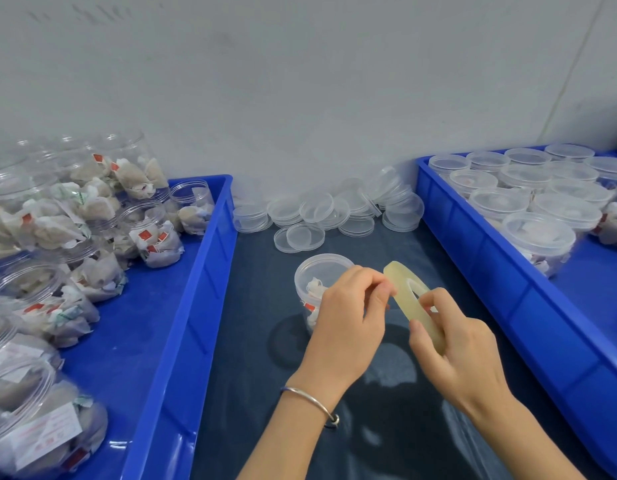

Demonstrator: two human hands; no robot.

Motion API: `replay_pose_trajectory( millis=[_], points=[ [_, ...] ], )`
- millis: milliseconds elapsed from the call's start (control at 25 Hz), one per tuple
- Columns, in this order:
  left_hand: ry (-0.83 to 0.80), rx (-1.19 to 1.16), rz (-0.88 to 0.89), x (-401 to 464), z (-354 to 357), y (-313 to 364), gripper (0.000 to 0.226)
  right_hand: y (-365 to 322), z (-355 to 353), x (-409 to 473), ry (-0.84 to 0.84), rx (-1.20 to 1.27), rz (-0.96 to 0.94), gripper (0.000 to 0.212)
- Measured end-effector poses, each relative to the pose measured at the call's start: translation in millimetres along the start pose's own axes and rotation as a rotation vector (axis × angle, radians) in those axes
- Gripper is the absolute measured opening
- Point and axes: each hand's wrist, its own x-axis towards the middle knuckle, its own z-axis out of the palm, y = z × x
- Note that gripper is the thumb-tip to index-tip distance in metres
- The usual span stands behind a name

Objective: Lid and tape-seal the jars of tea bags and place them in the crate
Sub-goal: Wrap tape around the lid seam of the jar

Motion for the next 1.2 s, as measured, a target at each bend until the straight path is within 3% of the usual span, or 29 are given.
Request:
replay_pose_trajectory(
  millis=[120, 240, 440, 560, 680, 800, 920, 1200],
  points=[
    [-0.049, -0.122, -0.081, -2.0, -3.4, -0.1, 0.013, -1.9, -1.8, -0.5, -0.03, 0.011, 0.022, 0.035],
    [0.001, -0.107, -0.098, -0.8, -3.6, -1.2, 0.013, -3.7, -3.2, -2.4, -0.039, -0.012, 0.012, 0.043],
    [0.244, 0.01, 0.16, 2.0, -12.4, -2.2, 0.013, -1.0, -5.1, 7.9, -0.108, -0.019, 0.023, 0.044],
    [0.34, -0.107, 0.072, -9.1, -23.7, -20.2, 0.016, 2.6, -12.6, 19.3, -0.138, -0.135, -0.052, 0.058],
    [0.43, -0.115, -0.037, -31.5, -23.5, -48.8, 0.017, 1.9, -3.2, 21.5, -0.198, -0.413, -0.222, 0.05],
    [0.511, -0.184, -0.152, -47.3, -13.5, -71.5, 0.018, 1.2, 12.6, 25.1, -0.166, -0.586, -0.259, 0.047],
    [0.505, -0.345, -0.196, -46.2, -8.3, -81.7, 0.008, 3.9, 22.8, 31.2, -0.088, -0.677, -0.32, 0.048],
    [0.465, -0.588, -0.178, -35.8, -5.5, -88.6, 0.01, 10.8, 31.4, 42.3, 0.009, -0.708, -0.399, 0.047]
  ],
)
